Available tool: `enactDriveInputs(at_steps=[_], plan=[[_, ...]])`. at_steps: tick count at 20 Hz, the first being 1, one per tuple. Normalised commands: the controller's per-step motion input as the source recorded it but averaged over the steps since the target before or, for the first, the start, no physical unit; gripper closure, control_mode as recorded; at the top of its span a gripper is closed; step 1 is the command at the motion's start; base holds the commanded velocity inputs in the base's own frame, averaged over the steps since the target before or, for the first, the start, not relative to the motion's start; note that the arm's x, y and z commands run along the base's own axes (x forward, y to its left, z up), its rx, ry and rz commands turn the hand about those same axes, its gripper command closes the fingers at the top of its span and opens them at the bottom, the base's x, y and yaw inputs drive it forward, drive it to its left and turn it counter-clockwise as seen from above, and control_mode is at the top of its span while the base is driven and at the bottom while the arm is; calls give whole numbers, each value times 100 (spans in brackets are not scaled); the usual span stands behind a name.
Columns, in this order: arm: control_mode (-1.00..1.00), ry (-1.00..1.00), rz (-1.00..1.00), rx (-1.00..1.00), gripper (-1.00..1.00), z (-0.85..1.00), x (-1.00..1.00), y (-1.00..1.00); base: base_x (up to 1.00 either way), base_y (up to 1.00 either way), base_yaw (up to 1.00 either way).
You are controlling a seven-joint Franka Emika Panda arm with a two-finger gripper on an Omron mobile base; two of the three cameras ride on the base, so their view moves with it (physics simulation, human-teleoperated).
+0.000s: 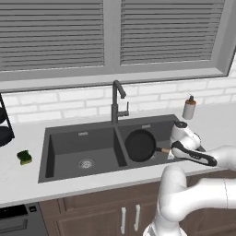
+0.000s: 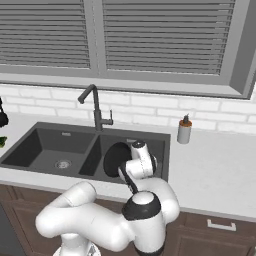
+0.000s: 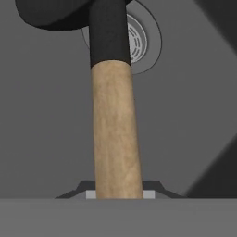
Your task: Pick the pan and sponge and place them into the sink. Then turn on the water.
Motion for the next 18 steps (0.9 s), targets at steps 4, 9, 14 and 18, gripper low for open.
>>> enactDriveInputs(at_steps=[4, 9, 14, 18], plan=[[-100, 1, 3, 0, 100, -7, 0, 14, 0, 0, 0], [-100, 0, 0, 0, 100, 0, 2, 1, 0, 0, 0], [-100, 0, 0, 0, -100, 0, 0, 0, 0, 0, 0], [-100, 0, -2, 0, -100, 34, 2, 0, 0, 0, 0]])
